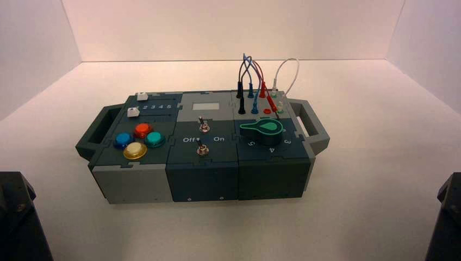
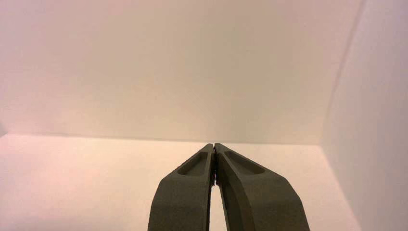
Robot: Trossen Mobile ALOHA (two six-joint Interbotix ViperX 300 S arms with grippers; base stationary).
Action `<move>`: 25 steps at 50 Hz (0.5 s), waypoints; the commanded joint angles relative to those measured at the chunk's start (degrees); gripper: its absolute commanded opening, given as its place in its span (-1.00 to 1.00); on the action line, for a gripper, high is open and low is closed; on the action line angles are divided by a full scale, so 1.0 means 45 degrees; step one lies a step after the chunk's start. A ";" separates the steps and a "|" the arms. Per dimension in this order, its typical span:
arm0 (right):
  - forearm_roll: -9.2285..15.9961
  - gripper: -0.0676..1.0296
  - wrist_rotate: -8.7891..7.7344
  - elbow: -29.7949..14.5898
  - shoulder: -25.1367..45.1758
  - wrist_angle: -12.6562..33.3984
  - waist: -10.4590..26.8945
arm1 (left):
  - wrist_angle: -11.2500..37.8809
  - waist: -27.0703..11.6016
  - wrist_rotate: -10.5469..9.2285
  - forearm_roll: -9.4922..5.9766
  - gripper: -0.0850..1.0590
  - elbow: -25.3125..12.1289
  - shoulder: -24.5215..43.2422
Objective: Move the top slider to position 2.
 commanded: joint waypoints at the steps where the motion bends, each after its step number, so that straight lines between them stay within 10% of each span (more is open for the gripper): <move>1: 0.0039 -0.92 0.0059 -0.0684 0.0332 0.0762 0.1055 | 0.1465 -0.0352 0.0020 -0.0020 -0.91 -0.0742 0.0469; 25: 0.0586 -0.92 0.0371 -0.2910 0.3184 0.4961 0.5195 | 0.5156 -0.1230 0.0020 -0.0059 -0.91 -0.1836 0.3262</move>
